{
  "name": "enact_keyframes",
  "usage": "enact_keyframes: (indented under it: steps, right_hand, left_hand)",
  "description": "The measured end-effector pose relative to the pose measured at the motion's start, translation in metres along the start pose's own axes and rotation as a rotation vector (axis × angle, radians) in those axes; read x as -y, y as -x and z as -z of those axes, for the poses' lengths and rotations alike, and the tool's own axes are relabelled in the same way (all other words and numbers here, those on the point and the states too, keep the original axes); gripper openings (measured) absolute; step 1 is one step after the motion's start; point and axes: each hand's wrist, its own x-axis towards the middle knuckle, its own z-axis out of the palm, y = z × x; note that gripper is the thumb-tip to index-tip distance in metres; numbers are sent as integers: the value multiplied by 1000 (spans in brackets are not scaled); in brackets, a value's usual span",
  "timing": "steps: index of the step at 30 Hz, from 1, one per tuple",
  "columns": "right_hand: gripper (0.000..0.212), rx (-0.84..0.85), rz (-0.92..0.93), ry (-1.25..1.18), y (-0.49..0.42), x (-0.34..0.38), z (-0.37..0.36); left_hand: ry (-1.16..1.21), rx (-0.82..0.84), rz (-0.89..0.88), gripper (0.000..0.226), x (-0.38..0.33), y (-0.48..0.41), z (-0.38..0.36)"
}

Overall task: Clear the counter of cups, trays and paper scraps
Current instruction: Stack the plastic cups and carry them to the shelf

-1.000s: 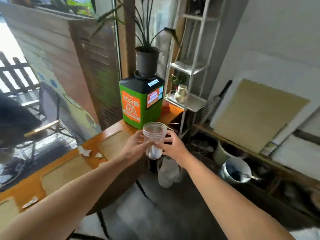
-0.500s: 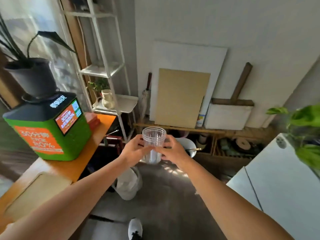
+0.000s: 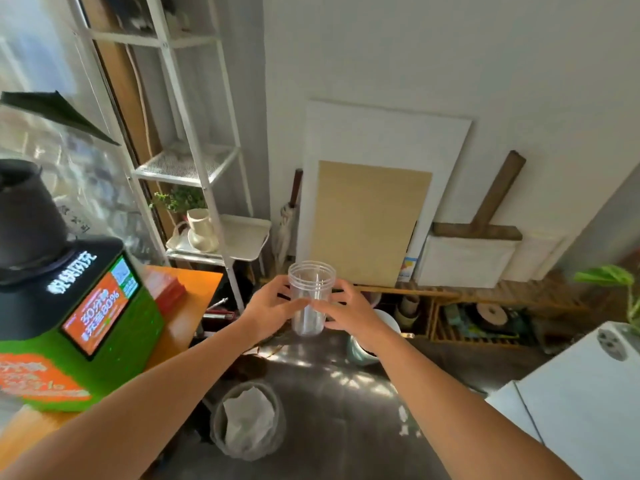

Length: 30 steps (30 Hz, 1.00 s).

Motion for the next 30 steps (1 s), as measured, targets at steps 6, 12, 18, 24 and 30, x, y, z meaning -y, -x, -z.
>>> enact_keyframes:
  steps: [6,12,18,24,30]
  right_hand:
    - [51,9,2,-27,-65,23,-19]
    - [49,90,10,38,-125,39,-35]
    - [55,187,20,97,-193,49,-45]
    - [68,290,11,106,-299,70,-44]
    - [56,396,-21,190,-424,95,-26]
  left_hand:
    - [-43,-11,-27,53,-1,-55,40]
    - [-47,-68,-2,51,12,-96,71]
    - [-25,-147,33,35,30,-144,94]
    - [62,-250,120,66,39,-224,118]
    - [100,-341,193,56,40,-339,129]
